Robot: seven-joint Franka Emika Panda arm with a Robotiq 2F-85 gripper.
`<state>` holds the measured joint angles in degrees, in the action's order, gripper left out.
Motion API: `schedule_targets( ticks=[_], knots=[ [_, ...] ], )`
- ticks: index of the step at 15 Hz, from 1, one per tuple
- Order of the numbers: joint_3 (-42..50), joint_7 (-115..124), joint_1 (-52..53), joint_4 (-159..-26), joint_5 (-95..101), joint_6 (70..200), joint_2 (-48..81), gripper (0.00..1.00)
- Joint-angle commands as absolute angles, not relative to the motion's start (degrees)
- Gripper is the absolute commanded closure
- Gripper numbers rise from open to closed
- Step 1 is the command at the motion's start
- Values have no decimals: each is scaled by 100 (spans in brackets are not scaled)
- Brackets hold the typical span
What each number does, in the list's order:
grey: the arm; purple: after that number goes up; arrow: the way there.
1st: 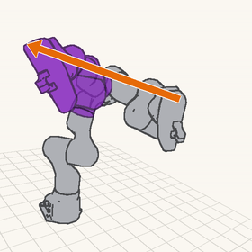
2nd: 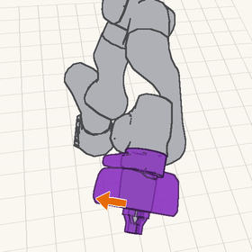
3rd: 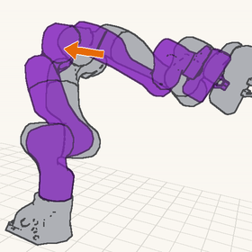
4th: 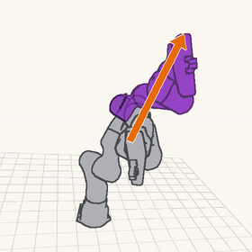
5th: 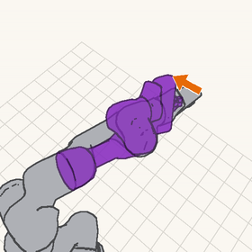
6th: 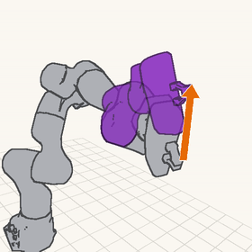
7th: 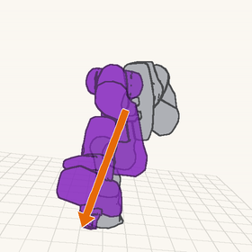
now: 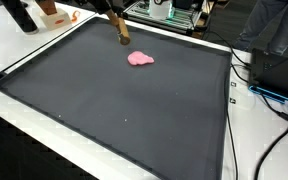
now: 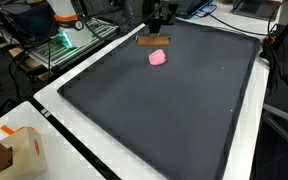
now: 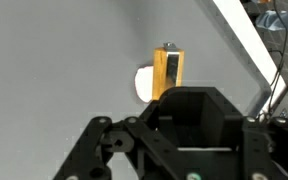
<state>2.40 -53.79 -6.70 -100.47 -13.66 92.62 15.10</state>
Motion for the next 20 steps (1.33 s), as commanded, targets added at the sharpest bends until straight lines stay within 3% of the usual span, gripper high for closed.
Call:
schedule_targets(
  ticks=[1,20],
  knots=[
    [218,-5733,-1043,-9264,-1791,8499,2210,77],
    [117,-5819,-1680,-8497,-2423,8301,3345,77]
  ],
)
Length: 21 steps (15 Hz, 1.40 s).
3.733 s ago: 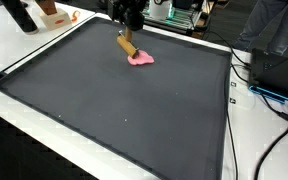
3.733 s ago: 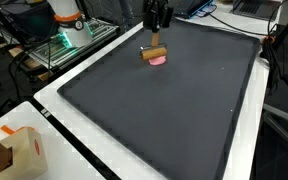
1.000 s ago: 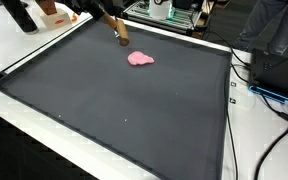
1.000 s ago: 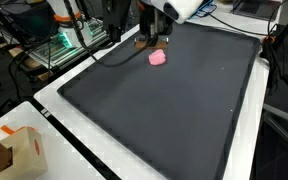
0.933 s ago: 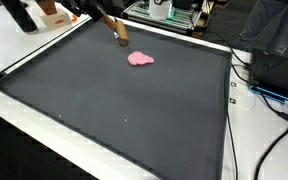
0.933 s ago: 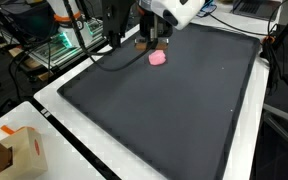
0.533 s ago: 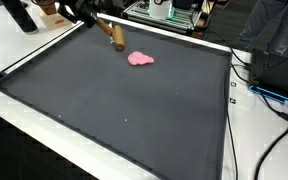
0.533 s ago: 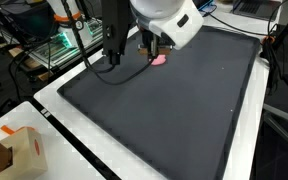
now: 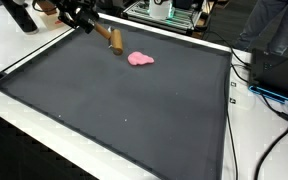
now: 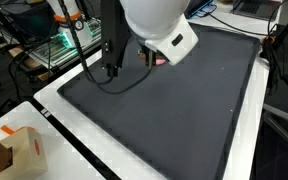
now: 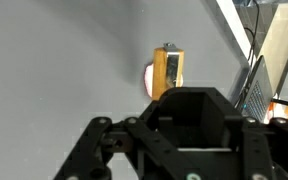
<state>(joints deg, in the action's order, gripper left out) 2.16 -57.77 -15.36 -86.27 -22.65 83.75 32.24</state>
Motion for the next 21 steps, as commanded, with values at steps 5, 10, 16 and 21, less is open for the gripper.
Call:
schedule_targets(
  ticks=[5,10,16,21],
  knots=[
    [104,-5748,-1684,-8490,-2420,8356,3424,77],
    [94,-5638,-1624,-8555,-2370,8421,3393,77],
    [58,-5584,-1546,-8688,-2302,8576,3247,77],
    [22,-5548,-1392,-8898,-2197,8869,2999,77]
  ],
)
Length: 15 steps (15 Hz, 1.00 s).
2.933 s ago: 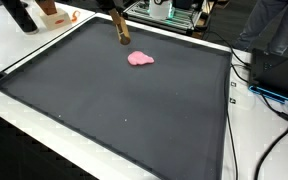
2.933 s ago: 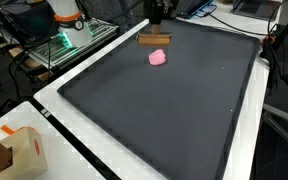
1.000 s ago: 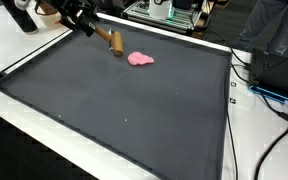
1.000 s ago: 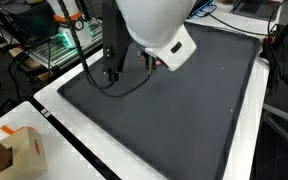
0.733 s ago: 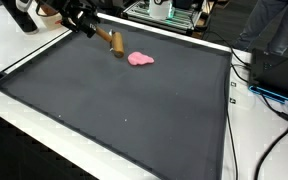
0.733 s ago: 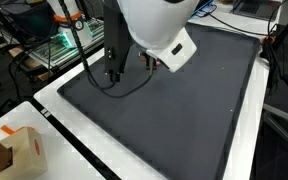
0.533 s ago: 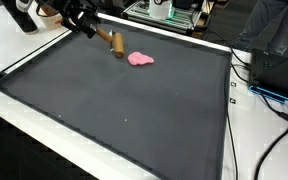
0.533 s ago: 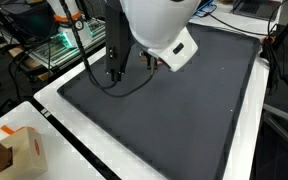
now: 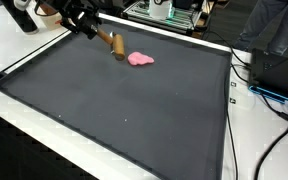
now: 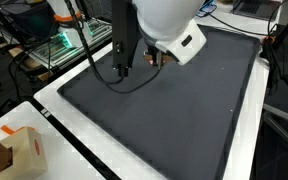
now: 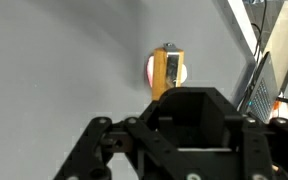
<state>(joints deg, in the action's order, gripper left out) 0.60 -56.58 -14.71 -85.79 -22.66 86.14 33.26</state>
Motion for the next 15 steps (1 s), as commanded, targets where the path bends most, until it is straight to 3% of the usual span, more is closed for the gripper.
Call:
schedule_targets(
  ticks=[1,15],
  knots=[
    [16,-5548,-1346,-8965,-2154,8958,2917,77],
    [-99,-5445,-505,-10758,-1070,10469,966,77]
  ],
)
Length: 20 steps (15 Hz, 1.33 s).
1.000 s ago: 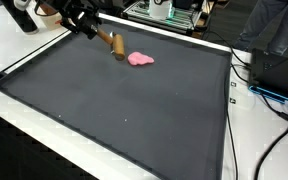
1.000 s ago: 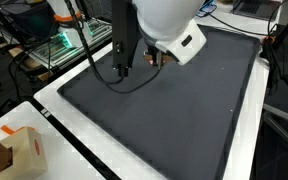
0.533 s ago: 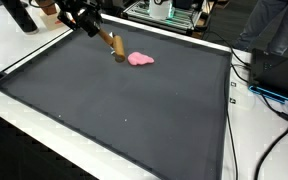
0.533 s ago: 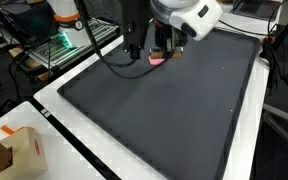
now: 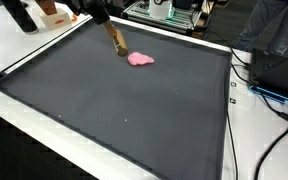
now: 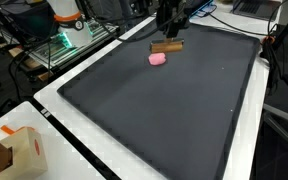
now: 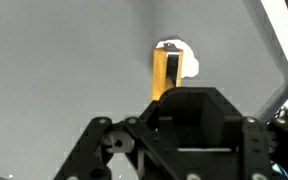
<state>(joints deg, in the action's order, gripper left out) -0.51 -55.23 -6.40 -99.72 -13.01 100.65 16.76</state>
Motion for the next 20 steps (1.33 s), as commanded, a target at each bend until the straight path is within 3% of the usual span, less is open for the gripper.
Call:
schedule_targets(
  ticks=[1,10,11,19,20],
  knots=[
    [-114,-5424,-458,-10930,-1049,10555,800,77],
    [-199,-5114,-30,-12341,-804,11475,-378,77],
    [-135,-5255,-60,-11890,-976,11223,20,52],
    [-138,-5199,18,-12160,-919,11335,-201,52],
    [-138,-5199,18,-12161,-919,11335,-201,77]
  ],
)
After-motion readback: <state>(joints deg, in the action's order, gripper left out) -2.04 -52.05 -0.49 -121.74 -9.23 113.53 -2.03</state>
